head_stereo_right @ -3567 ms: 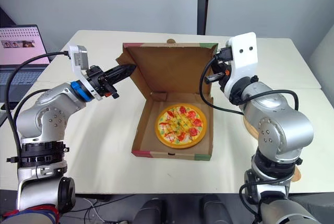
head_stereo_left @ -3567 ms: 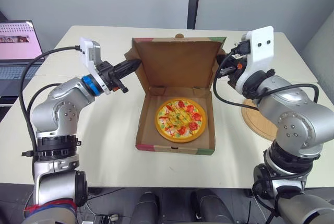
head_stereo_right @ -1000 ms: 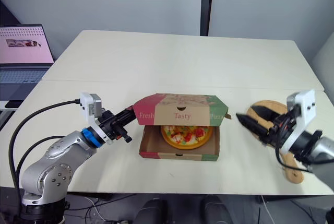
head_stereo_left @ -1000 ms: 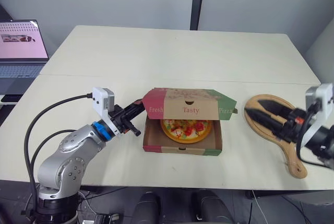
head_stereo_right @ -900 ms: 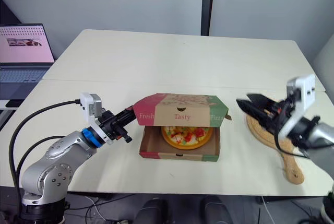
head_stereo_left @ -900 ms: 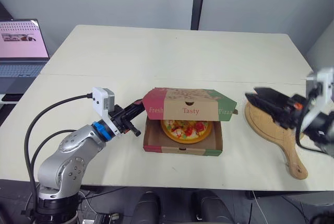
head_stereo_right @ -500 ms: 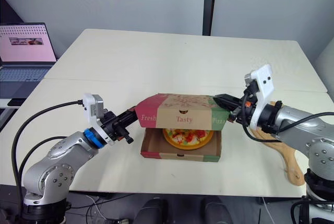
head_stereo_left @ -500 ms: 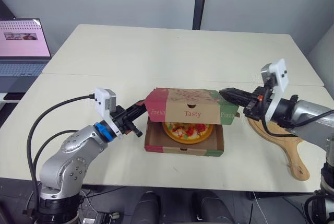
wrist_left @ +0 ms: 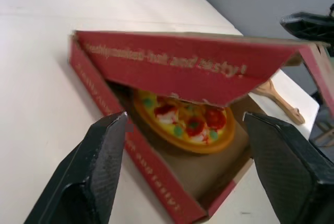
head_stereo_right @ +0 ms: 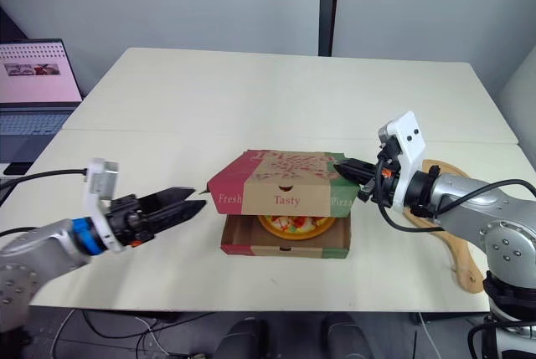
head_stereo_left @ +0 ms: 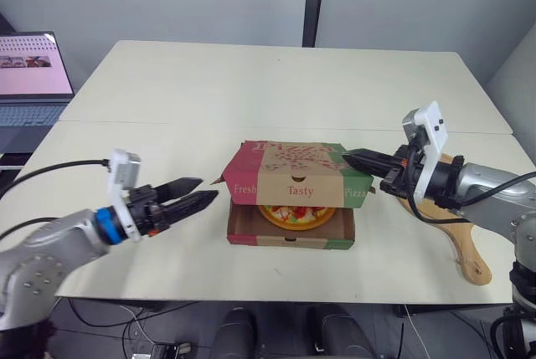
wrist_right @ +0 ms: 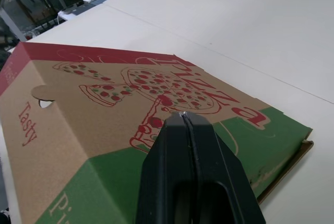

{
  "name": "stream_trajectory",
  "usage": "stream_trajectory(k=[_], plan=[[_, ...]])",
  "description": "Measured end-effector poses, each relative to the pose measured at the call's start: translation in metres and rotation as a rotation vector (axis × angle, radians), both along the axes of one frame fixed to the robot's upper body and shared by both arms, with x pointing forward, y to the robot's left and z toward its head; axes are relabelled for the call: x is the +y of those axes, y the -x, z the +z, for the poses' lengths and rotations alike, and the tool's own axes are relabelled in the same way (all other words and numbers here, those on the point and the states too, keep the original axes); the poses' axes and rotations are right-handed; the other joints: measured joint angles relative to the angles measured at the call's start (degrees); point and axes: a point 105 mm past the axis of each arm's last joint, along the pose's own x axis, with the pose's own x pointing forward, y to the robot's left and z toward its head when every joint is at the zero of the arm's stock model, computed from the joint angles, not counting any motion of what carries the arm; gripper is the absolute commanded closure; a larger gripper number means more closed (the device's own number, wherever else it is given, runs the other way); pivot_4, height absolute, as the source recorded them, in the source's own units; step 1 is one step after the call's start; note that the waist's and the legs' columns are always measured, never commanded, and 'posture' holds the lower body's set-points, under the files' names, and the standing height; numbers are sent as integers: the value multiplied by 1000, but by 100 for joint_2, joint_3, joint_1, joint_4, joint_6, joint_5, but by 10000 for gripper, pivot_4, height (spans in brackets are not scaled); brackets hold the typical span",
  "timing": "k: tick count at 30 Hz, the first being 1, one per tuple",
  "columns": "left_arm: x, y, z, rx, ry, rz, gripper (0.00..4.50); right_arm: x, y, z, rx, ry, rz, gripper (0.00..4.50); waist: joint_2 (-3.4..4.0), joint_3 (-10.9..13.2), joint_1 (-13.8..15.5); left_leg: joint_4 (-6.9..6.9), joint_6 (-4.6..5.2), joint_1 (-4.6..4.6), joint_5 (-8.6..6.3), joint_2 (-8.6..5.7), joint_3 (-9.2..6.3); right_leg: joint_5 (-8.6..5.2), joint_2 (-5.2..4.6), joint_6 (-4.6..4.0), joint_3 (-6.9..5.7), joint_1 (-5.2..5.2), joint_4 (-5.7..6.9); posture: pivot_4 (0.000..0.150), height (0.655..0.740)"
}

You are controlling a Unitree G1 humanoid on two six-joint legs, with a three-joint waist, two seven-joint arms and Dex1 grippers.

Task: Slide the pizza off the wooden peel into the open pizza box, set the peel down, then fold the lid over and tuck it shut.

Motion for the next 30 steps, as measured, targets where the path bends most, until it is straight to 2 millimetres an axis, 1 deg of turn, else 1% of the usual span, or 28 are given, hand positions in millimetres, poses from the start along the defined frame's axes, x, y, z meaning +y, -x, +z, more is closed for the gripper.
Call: stream_trajectory(k=[3,5,6,7,9,12,13,15,16,17,18,20,22,24,25,27,30], plan=[[8,-12,24,-53,76,22,14243,3,1,-3,9,3,16,45000,-3,1,32,0,0,-4,0,-4,-3,2,-3,4,-4,1,-2,1500,7325],[5,-17,41,-99,86,0,20473,3,1,-5,13,7,15,45000,-7,2,38,0,0,-7,0,-6,-3,4,-3,7,-3,0,-5,1500,7325],[0,-19,50,-125,67,-28,23434,3,1,-7,19,9,14,45000,-9,1,40,0,0,-8,0,-9,-4,4,-4,7,-3,1,-5,1500,7325],[-7,-20,55,-142,34,-66,26096,3,2,-10,27,13,17,45000,-10,1,40,-1,0,-8,0,-10,-3,4,-4,7,-2,1,-6,1500,7325],[-28,-21,58,-168,-47,-166,32234,5,3,-16,42,34,25,45000,-8,1,28,-7,-1,-5,0,-14,4,4,-6,7,6,1,-6,1500,7325],[-58,-22,50,-173,-139,-307,41963,8,6,-23,53,56,38,45000,-8,2,19,-8,-1,-5,0,-15,4,5,0,6,3,0,-5,1500,7325],[-73,-23,47,-186,-188,-380,44902,10,8,-26,50,68,41,45000,-8,2,18,-8,-1,-5,0,-17,2,5,9,6,3,0,-4,1500,7325],[-78,-22,42,-183,-207,-413,44902,11,8,-27,46,73,42,45000,-6,3,-31,-13,0,-1,0,-11,8,5,15,5,10,-3,-3,1500,7325],[-85,-25,39,-198,-255,-446,44902,9,7,-28,44,74,33,45000,-7,2,-23,-14,-1,0,0,-15,-1,3,30,2,4,-4,2,1500,7325],[-100,-30,32,-226,-314,-507,44902,10,7,-27,36,69,33,45000,-5,2,11,-13,-1,1,1,-14,-3,4,42,0,6,-1,3,1500,7325],[-107,-30,23,-230,-350,-544,44902,12,8,-25,26,59,39,45000,-5,2,22,-14,-1,2,1,-13,-3,3,43,-1,7,-1,3,1500,7325],[-115,-34,3,-208,-403,-590,44902,11,6,-20,4,30,19,45000,-5,2,19,-14,-1,-1,1,-12,-2,3,43,-2,9,-2,3,1500,7325],[-115,-36,-9,-187,-434,-609,44902,-1,1,-10,-34,9,-39,45000,-6,3,16,-13,-1,-6,0,-12,-1,3,43,-2,11,-6,1,1500,7325],[-114,-38,-10,-197,-444,-616,44902,-24,-3,-6,-61,59,-125,45000,-5,3,16,-13,0,-6,0,-13,0,4,40,-2,10,-7,-1,1500,7325],[-114,-38,-9,-205,-449,-622,44902,-35,-3,-10,-59,108,-159,45000,-6,3,17,-15,0,-6,0,-13,-1,3,40,-2,9,-6,-2,1500,7325],[-112,-39,-9,-210,-453,-628,44902,-48,-3,-21,-37,172,-189,45000,-5,3,16,-15,1,-6,-1,-11,-1,2,42,-3,8,-6,-1,1500,7325],[-113,-42,-7,-220,-454,-636,44902,-58,-2,-41,-19,285,-185,45000,-5,3,14,-10,1,-3,0,-11,0,2,46,-3,10,-6,5,1500,7325]])
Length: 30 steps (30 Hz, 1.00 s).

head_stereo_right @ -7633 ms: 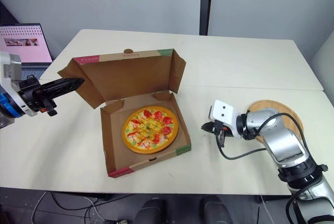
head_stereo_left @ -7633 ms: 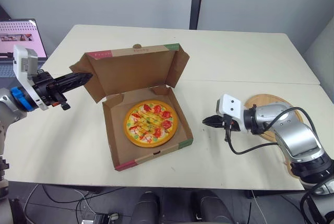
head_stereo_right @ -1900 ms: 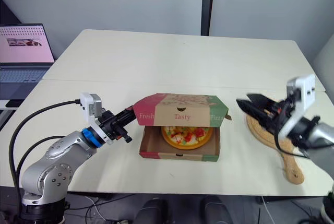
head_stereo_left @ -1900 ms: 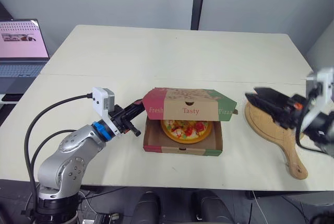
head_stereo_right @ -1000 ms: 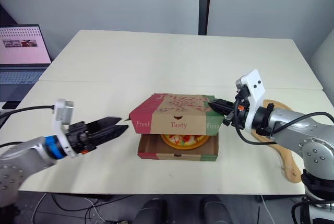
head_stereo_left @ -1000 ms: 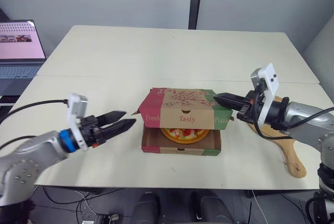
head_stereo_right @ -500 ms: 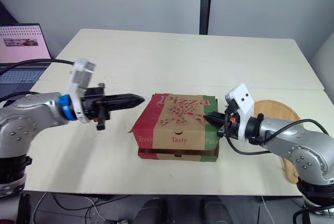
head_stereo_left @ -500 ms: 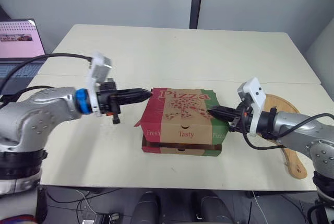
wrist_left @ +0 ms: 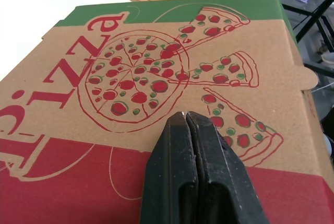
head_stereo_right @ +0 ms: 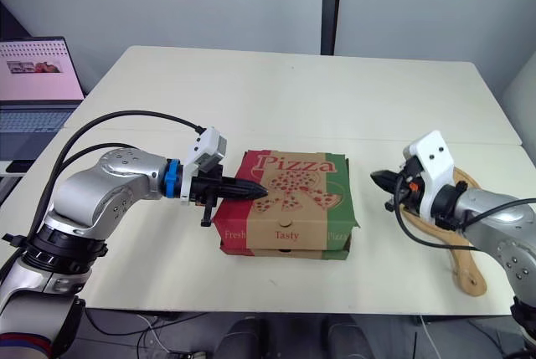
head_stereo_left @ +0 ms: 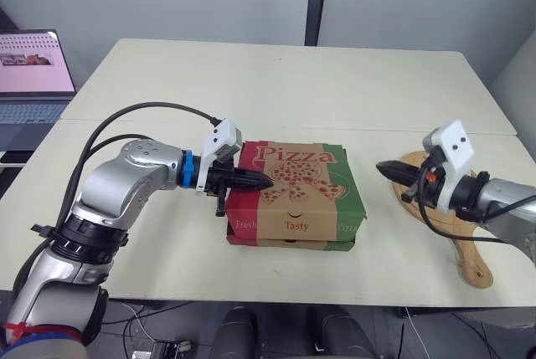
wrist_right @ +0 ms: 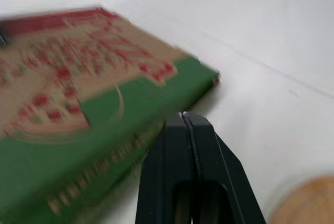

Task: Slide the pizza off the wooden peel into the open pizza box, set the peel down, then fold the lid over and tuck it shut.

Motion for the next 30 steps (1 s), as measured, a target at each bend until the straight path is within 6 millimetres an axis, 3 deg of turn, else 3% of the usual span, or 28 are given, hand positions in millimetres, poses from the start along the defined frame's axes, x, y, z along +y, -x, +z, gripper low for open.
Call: stream_trajectory(k=[8,20,30], plan=[[-5,-1,9,-26,8,-44,44902,18,8,-35,45,68,157,45000,0,0,-28,6,0,4,0,5,0,0,8,1,3,1,11,1500,7325],[-7,-5,12,-40,-9,-63,44902,42,4,-21,-20,-32,228,45000,0,0,-11,29,0,0,0,4,-5,1,8,1,0,5,19,1500,7325],[-10,-4,12,-35,-11,-97,44902,59,7,-32,56,-137,215,45000,0,0,-28,34,0,2,0,8,-7,1,13,0,1,5,28,1500,7325]])
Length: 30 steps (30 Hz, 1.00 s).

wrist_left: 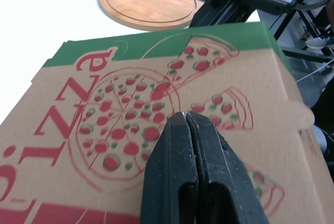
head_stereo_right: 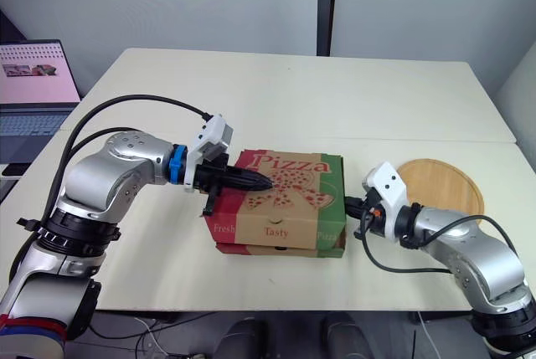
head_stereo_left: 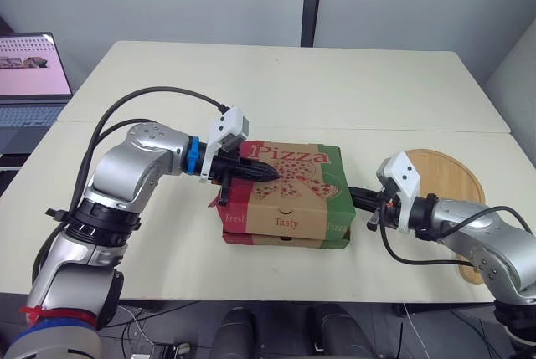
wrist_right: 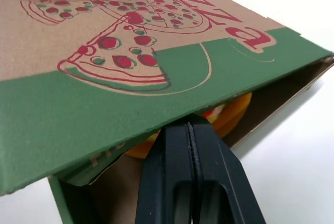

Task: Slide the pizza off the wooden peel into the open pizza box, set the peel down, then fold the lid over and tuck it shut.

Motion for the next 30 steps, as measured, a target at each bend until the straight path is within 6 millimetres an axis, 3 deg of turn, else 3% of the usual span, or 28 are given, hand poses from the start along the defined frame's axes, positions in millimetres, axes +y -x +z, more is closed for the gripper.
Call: stream_trajectory(k=[7,20,23,30], plan=[[-1,0,-2,-13,-14,-6,44902,6,3,-5,47,-30,-28,45000,0,0,5,3,0,-1,0,0,-1,0,1,0,0,0,2,1500,7325],[0,-2,-12,-8,-59,-10,44902,-2,15,-17,42,36,-46,45000,0,0,11,10,0,-1,0,-1,-3,0,0,0,-1,2,5,1500,7325],[0,-2,-13,-11,-66,-7,45000,-14,22,-20,45,83,-40,39131,1,0,20,10,0,-1,0,-3,-2,0,-1,0,-1,4,3,1500,7325],[3,-3,-22,-2,-85,2,45000,-42,29,4,-36,171,-14,14777,0,-1,9,16,0,4,0,-1,-2,1,2,1,-1,7,10,1500,7325]])
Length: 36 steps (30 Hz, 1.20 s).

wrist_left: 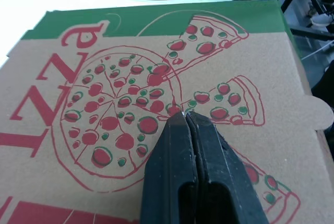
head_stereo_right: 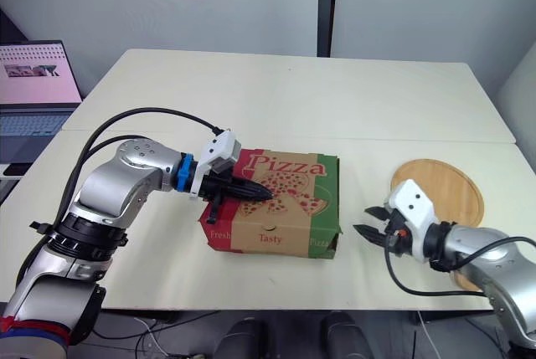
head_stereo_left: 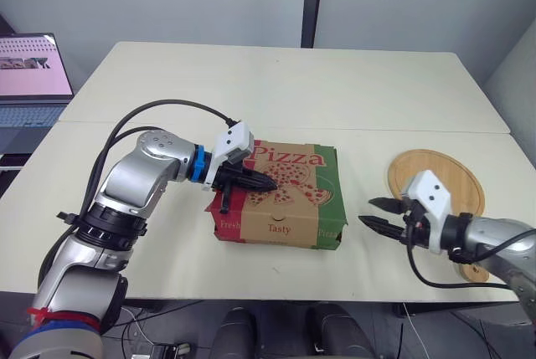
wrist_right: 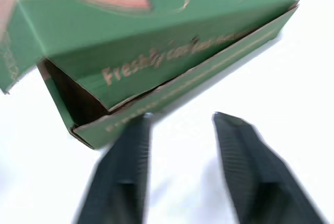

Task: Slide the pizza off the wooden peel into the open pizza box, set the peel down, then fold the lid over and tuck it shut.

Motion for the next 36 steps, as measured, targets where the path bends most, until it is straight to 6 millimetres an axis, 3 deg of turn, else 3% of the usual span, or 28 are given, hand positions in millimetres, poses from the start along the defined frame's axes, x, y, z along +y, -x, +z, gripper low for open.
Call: stream_trajectory(k=[4,11,18,23,36], plan=[[2,-2,-1,0,-3,7,45000,18,15,13,-11,-53,117,152,0,0,1,0,0,-1,0,1,-2,0,1,0,0,0,1,1500,7325],[1,-2,-1,-9,0,2,45000,35,27,20,-28,-56,221,152,0,0,10,4,0,-1,0,0,-1,0,0,0,0,1,1,1500,7325],[-2,-1,4,-8,6,-22,45000,48,17,10,-95,44,247,152,0,0,6,5,0,0,0,-1,0,0,0,0,1,1,2,1500,7325],[-3,3,6,-15,2,-53,45000,56,5,16,-156,32,239,152,0,0,12,5,0,0,0,-1,-3,0,0,0,-1,0,8,1500,7325],[-1,10,1,-45,-39,-99,45000,58,0,11,-188,68,220,152,0,0,0,11,0,9,0,-1,-1,-3,0,-5,3,-4,36,1500,7325]])
